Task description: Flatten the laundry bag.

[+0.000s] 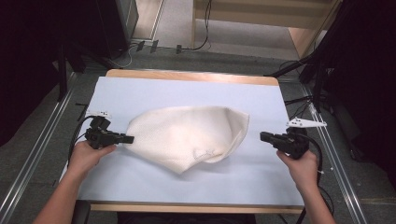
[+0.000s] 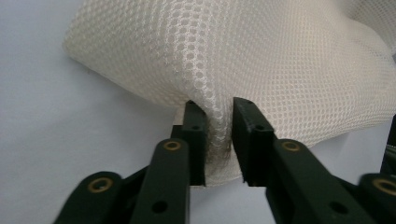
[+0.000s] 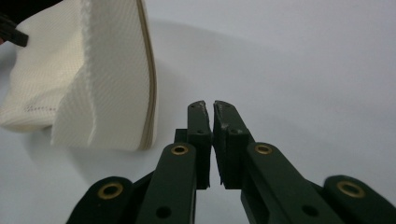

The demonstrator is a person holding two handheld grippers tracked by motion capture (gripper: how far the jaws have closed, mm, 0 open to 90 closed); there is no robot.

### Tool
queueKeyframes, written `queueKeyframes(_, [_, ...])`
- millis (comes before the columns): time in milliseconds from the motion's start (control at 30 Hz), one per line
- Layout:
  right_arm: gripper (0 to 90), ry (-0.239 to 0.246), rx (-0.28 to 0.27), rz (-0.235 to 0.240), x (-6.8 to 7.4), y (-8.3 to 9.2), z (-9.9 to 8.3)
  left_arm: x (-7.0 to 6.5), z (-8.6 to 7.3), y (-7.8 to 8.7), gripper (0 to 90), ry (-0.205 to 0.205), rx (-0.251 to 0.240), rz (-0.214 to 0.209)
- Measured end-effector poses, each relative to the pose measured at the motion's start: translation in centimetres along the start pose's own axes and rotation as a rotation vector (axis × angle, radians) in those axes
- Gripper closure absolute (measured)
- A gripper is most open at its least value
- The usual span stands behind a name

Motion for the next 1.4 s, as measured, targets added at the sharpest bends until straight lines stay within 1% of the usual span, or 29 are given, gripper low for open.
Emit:
queueKeyframes(100, [89.7,0.001,0.0,-0.003,-0.2,-1.4,1.0,0.0,0.5,0.6,58.7,0.022,-0.015,-0.004])
queueKeyframes(133, [89.9,-0.005,-0.001,0.003,-0.3,-1.9,1.4,0.0,0.7,0.9,54.9,0.019,-0.021,-0.001])
queueKeyframes(200, [90.0,-0.003,0.002,0.008,-0.3,-2.7,1.8,0.0,1.0,1.1,50.7,0.013,-0.027,0.0])
queueKeyframes(233, [90.0,-0.001,0.005,0.009,-0.3,-3.1,2.0,0.1,1.5,1.4,48.8,0.014,-0.037,0.002])
queueKeyframes(267, [90.0,-0.004,0.006,0.014,-0.3,-3.5,2.2,0.2,1.8,1.5,47.3,0.015,-0.043,0.008])
queueKeyframes(300, [90.0,-0.005,0.009,0.02,-0.3,-3.9,2.3,0.4,2.1,1.6,46.4,0.015,-0.05,0.022])
queueKeyframes(333, [90.0,-0.006,0.008,0.024,-0.2,-4.3,2.5,0.5,2.4,1.6,46.1,0.016,-0.052,0.026])
queueKeyframes(367, [90.0,-0.007,0.009,0.026,-0.1,-4.6,2.7,0.5,2.7,1.6,46.3,0.017,-0.053,0.021])
queueKeyframes(400, [90.0,-0.009,0.003,0.033,-0.1,-4.9,3.0,0.6,3.0,1.6,46.5,0.017,-0.056,0.027])
queueKeyframes(500, [90.0,-0.019,-0.001,0.048,0.3,-6.0,3.6,0.4,3.9,1.4,47.3,0.022,-0.061,0.026])
queueKeyframes(567, [90.0,-0.021,-0.007,0.065,0.8,-6.7,3.9,-0.1,4.3,1.1,47.7,0.018,-0.058,0.022])
queueKeyframes(667, [90.0,-0.018,-0.016,0.115,2.4,-7.3,4.3,-1.1,4.9,0.7,48.5,-0.007,-0.06,0.015])
queueKeyframes(767, [90.0,0.027,-0.014,0.15,4.3,-7.5,4.4,-1.9,5.4,0.5,48.6,-0.021,-0.063,0.009])
queueKeyframes(800, [90.0,0.038,-0.016,0.166,5.0,-7.5,4.3,-2.1,5.6,0.4,48.5,-0.018,-0.066,0.003])
queueKeyframes(900, [90.0,0.064,-0.012,0.205,6.7,-7.8,4.0,-3.0,6.1,0.1,48.5,-0.029,-0.068,-0.002])
queueKeyframes(967, [90.0,0.079,0.004,0.226,7.7,-8.2,3.4,-3.7,6.4,-0.3,48.6,-0.037,-0.069,-0.014])
queueKeyframes(1000, [90.0,0.079,0.004,0.226,7.7,-8.2,3.4,-3.7,6.4,-0.3,48.6,-0.037,-0.069,-0.014])
queueKeyframes(1033, [90.0,0.104,0.024,0.237,8.5,-8.7,2.9,-4.1,6.6,-0.6,48.5,-0.042,-0.067,-0.021])
queueKeyframes(1067, [90.0,0.104,0.024,0.237,8.5,-8.7,2.9,-4.5,6.8,-0.9,48.5,-0.048,-0.063,-0.03])
queueKeyframes(1133, [90.0,0.121,0.055,0.245,9.2,-9.6,2.1,-5.4,7.0,-1.5,48.5,-0.072,-0.052,-0.032])
queueKeyframes(1167, [90.0,0.122,0.068,0.245,9.4,-9.8,1.8,-6.2,7.2,-2.2,48.5,-0.088,-0.038,-0.044])
queueKeyframes(1233, [90.0,0.129,0.087,0.246,9.7,-10.3,1.4,-6.8,7.2,-2.8,48.3,-0.103,-0.023,-0.048])
queueKeyframes(1267, [90.0,0.129,0.087,0.246,9.7,-10.3,1.4,-6.8,7.2,-2.8,48.3,-0.103,-0.023,-0.048])
queueKeyframes(1300, [90.0,0.137,0.089,0.248,9.9,-10.5,1.2,-7.4,7.3,-3.5,48.3,-0.115,-0.008,-0.048])
queueKeyframes(1400, [90.0,0.132,0.103,0.243,10.0,-10.9,0.9,-8.3,7.4,-4.5,48.3,-0.134,0.008,-0.061])
Point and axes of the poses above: each handheld gripper's, and its own axes: y roughly backward along the jaws, z roughly out of its top, x roughly to its left, the point moved 8 cm from there along -y, roughly forward along the jaws
